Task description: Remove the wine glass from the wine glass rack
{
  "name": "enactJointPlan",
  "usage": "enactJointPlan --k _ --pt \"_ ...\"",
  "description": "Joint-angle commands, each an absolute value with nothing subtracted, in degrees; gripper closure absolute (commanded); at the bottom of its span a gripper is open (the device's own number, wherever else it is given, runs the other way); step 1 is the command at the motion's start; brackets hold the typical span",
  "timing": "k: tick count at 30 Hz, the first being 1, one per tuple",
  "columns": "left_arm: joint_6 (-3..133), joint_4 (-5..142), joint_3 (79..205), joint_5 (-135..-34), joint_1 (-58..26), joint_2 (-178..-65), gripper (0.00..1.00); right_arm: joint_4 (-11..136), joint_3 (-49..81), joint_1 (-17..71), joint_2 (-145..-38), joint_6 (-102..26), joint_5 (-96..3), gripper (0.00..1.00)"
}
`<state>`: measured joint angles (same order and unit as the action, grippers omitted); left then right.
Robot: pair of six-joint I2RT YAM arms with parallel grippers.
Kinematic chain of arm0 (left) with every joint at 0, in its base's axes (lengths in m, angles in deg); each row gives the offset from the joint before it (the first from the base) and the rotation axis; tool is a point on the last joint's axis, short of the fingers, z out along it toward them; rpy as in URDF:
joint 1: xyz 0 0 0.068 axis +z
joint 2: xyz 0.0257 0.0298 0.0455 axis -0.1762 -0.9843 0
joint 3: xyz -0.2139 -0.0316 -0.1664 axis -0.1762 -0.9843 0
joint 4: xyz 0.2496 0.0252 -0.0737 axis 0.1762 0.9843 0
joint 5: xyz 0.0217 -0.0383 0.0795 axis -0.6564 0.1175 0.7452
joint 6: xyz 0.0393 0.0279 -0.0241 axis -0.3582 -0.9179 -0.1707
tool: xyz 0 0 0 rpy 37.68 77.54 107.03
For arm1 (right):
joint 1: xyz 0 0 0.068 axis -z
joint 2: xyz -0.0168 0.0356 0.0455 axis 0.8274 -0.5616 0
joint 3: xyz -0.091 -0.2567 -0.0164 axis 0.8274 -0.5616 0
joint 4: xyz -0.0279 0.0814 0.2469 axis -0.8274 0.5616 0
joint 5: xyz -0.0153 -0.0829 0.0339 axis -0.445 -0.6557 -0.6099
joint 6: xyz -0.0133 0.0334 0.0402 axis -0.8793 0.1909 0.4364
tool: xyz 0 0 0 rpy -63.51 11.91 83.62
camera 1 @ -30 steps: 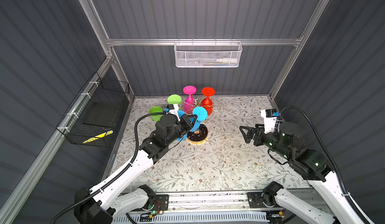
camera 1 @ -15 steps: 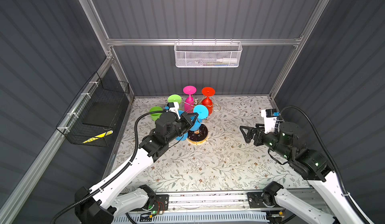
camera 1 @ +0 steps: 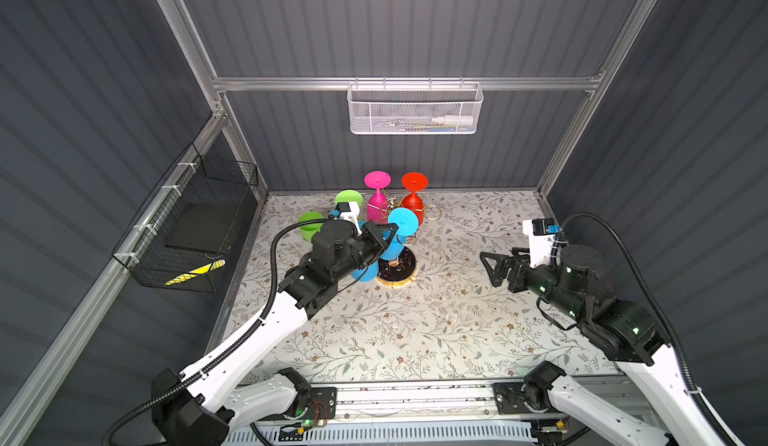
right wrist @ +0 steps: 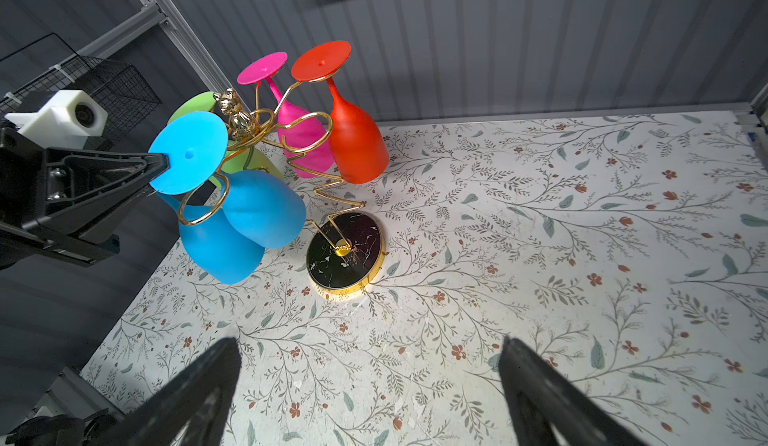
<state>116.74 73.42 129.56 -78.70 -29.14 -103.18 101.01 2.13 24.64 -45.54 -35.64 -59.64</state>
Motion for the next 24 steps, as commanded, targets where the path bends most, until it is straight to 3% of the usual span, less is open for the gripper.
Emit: enactJointPlan --k 1,15,24 --pt "116.5 72.7 129.6 -76.4 -29.0 -101.6 1.0 101.6 1.8 24.9 -45.0 -36.6 -60.8 0.01" --pt "117.4 73.7 125.9 -76.2 -29.0 -96.7 1.0 101.8 2.3 24.9 -45.2 -36.7 -60.6 0.01" --pt "117.3 74.4 125.1 -81.5 -29.0 -95.8 1.0 101.6 2.9 24.9 -46.0 -36.7 -60.3 0.01"
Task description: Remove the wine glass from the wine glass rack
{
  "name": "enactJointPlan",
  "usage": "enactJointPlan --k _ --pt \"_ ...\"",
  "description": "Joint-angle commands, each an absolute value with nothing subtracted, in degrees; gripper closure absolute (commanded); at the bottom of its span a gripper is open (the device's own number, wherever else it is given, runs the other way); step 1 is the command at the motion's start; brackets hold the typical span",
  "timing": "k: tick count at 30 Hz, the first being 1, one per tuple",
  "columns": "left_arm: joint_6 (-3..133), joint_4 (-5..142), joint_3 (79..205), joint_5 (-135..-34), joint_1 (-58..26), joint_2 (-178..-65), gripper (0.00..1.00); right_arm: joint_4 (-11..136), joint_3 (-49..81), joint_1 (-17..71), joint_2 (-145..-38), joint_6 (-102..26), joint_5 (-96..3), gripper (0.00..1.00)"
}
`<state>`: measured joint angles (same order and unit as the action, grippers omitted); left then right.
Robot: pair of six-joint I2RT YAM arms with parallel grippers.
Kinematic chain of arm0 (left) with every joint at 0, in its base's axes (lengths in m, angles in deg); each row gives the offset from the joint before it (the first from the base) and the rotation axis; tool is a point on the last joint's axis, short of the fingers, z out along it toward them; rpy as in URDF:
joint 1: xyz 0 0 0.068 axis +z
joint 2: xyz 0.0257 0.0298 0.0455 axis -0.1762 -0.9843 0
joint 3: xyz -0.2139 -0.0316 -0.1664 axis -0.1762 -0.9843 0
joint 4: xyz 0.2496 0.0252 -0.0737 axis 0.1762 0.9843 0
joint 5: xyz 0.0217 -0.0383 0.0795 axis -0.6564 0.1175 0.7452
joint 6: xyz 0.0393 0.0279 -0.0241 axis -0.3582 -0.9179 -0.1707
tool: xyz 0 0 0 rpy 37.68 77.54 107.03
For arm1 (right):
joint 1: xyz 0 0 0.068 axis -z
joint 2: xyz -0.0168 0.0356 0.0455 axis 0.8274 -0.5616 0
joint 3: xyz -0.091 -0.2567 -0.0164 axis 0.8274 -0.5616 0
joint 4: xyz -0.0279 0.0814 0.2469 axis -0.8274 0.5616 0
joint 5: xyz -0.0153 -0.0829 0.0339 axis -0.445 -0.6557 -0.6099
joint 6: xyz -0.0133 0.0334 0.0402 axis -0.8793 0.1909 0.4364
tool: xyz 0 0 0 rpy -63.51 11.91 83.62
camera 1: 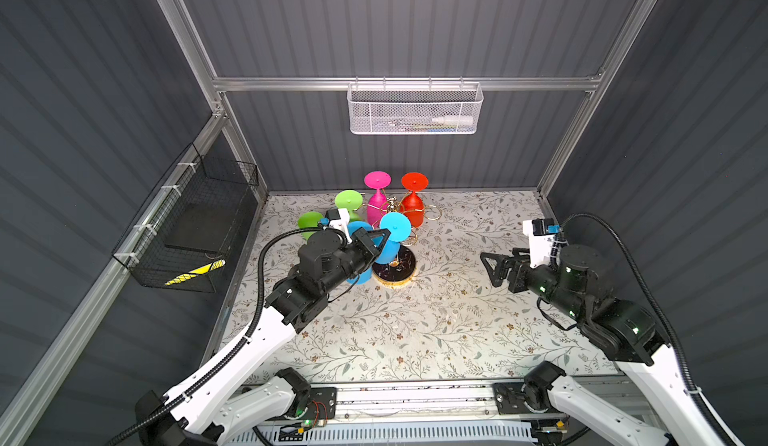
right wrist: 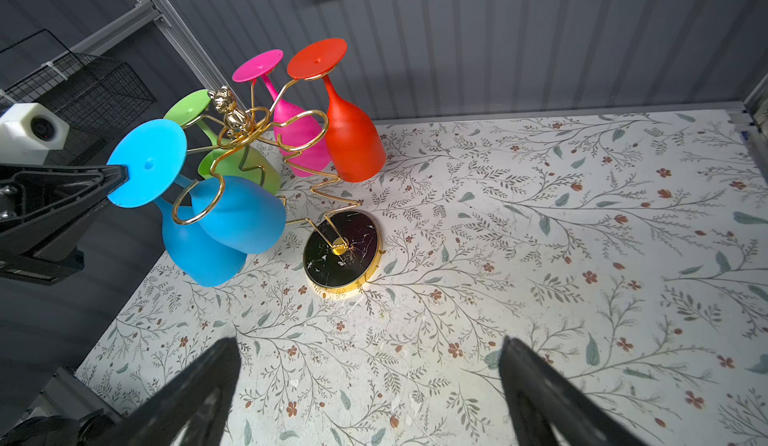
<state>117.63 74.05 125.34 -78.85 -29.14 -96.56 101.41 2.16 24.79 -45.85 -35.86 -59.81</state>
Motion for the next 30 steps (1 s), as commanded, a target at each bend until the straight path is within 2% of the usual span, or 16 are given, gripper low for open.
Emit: enactJointPlan --k 1,9,17,30 --pt "117.2 74.6 125.1 -82.2 -29.1 -96.0 1.0 101.5 3.0 24.9 -46.1 -36.7 -60.2 0.01" --pt "116.7 76.0 123.5 -84.8 -29.0 -94.1 1.0 101.5 3.5 25.0 -46.4 -36.7 -60.1 0.01" --pt "109.9 82.8 128.8 -96.0 -29.0 -97.9 1.0 101.5 4.1 25.0 -47.2 -36.9 -60.1 0.01" --pt "104.6 85.2 134.2 -106.6 -29.0 -101.7 1.0 102.0 4.6 25.0 -47.1 -37.7 -61.0 0.01"
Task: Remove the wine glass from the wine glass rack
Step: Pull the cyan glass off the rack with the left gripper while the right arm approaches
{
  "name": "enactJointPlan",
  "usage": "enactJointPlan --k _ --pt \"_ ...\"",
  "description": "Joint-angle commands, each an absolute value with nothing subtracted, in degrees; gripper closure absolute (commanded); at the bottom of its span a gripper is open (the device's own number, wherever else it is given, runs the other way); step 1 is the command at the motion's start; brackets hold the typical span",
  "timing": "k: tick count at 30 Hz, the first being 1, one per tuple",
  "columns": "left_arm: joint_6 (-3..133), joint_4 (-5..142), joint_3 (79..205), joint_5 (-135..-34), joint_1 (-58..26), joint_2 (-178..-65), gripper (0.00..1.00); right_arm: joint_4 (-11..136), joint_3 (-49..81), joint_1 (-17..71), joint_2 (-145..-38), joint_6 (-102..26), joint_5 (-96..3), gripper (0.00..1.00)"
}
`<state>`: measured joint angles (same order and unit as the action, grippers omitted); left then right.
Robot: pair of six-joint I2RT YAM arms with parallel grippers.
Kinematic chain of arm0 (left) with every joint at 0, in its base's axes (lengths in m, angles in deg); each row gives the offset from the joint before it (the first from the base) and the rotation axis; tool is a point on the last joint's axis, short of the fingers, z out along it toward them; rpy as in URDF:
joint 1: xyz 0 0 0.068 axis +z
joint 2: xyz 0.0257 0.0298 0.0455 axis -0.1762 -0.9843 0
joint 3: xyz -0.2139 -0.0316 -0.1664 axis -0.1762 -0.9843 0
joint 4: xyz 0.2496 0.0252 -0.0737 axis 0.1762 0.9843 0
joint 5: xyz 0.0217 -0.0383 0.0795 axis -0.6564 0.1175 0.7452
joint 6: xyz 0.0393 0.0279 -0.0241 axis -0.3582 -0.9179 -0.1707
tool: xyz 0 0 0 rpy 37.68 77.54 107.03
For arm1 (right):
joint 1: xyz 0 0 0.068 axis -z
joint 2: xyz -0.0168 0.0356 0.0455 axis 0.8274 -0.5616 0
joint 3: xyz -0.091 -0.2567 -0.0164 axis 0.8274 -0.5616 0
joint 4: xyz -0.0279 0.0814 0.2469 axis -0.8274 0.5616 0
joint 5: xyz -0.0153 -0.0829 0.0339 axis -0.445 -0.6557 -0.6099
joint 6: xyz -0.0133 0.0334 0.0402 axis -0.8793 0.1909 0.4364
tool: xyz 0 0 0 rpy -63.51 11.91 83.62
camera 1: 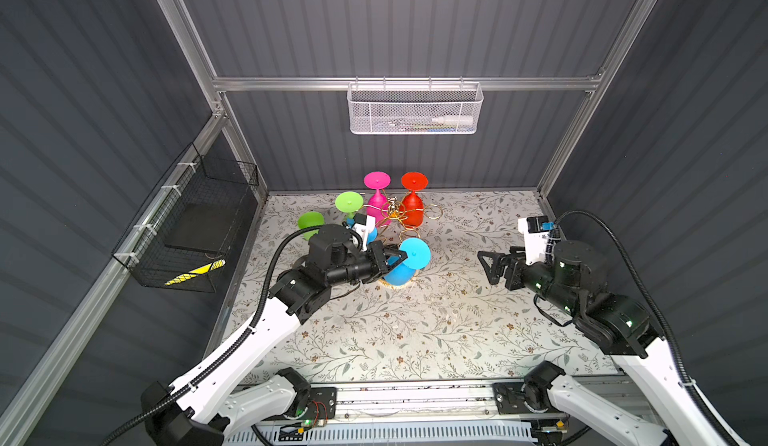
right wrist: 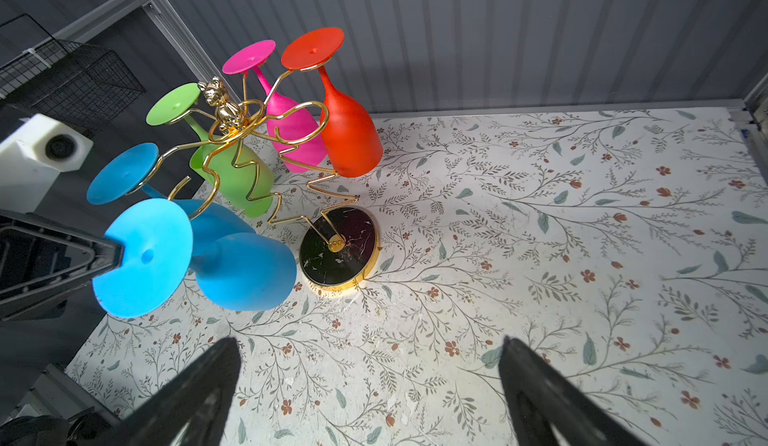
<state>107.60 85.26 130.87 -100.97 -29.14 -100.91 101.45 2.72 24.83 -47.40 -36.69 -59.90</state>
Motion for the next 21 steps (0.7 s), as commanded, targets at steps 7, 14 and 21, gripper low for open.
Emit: enactJointPlan --k 7,14,21 --pt "100.5 86.6 139.0 -114.0 -29.0 -104.7 1.0 101.7 4.8 25.0 -46.9 -39.5 -60.9 0.01" --pt "100.7 83.0 141.6 -117.9 -29.0 -106.9 1.0 94.8 1.5 25.0 -44.7 -44.7 -50.4 0.01" --pt "102.4 78.4 144.8 -121.9 -29.0 -108.8 1.0 85.8 -4.2 25.0 -41.1 -50.4 -39.4 0.01"
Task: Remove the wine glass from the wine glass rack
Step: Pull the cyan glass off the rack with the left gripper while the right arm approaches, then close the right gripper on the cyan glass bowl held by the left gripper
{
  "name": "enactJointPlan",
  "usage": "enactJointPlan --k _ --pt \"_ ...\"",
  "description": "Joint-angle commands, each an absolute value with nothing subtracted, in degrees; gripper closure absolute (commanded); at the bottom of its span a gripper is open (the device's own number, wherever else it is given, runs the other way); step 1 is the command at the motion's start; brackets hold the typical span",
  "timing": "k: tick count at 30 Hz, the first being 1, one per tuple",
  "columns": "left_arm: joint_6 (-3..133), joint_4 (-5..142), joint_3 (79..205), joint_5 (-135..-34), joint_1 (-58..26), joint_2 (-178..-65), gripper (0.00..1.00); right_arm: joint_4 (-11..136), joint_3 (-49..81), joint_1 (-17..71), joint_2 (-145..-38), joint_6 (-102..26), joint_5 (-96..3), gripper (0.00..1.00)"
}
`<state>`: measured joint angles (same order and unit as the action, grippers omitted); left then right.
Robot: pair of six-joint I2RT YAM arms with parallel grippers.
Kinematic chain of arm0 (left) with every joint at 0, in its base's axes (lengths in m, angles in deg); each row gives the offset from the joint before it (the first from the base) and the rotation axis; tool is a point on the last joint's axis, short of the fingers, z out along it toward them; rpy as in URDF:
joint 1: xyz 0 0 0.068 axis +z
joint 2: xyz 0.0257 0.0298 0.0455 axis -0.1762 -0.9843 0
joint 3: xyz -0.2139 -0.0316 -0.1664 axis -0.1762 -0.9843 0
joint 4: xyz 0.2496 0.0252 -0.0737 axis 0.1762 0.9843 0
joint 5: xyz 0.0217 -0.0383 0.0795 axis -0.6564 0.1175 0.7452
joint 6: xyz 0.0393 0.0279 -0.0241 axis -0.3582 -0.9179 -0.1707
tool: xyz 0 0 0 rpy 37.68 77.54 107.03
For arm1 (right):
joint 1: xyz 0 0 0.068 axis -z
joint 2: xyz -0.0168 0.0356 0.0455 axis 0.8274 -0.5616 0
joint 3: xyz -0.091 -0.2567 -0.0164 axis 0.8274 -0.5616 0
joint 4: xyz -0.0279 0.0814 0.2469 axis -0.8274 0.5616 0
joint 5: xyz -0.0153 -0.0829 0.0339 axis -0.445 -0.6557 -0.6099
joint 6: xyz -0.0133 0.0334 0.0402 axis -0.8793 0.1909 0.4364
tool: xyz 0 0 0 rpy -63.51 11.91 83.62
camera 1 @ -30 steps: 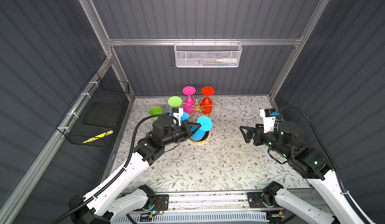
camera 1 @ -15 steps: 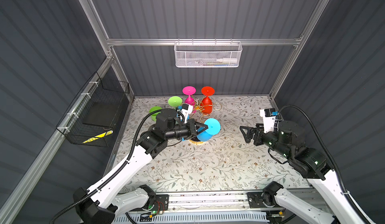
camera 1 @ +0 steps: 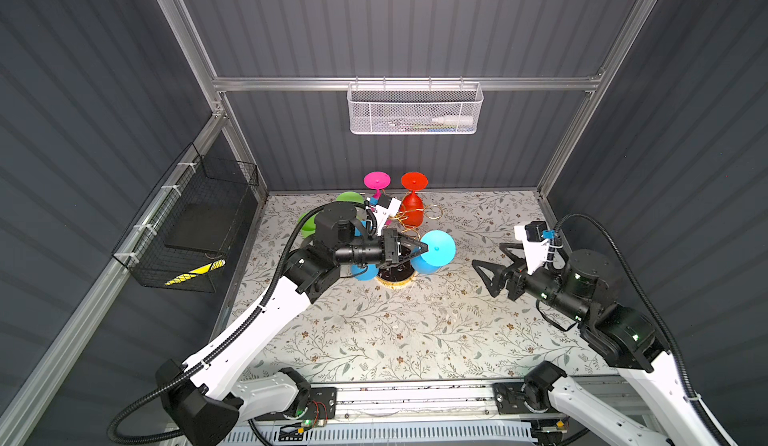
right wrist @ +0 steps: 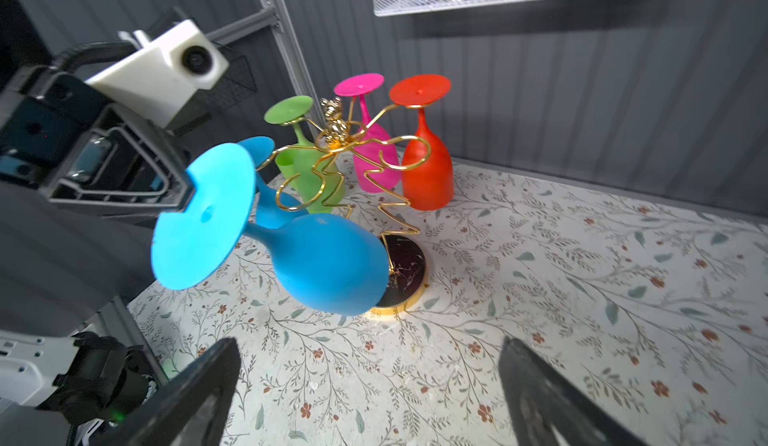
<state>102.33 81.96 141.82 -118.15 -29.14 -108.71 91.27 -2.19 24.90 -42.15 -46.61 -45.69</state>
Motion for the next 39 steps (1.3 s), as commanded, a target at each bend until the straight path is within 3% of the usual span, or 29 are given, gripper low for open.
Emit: enactJointPlan --k 1,21,39 --pt "102.5 78.3 145.3 -122.2 -29.0 -108.9 1.0 83.6 -5.1 25.0 -40.6 -50.9 -38.6 0.01" --pt "109.8 70.4 148.6 -129.8 -29.1 -111.9 1.0 71.7 -7.7 23.8 -44.3 -63.6 -31.5 0.01" --pt "115.2 64.1 149.2 -131.6 -29.0 -113.2 1.0 65.4 -7.0 21.1 -52.8 -67.2 -39.8 0.01"
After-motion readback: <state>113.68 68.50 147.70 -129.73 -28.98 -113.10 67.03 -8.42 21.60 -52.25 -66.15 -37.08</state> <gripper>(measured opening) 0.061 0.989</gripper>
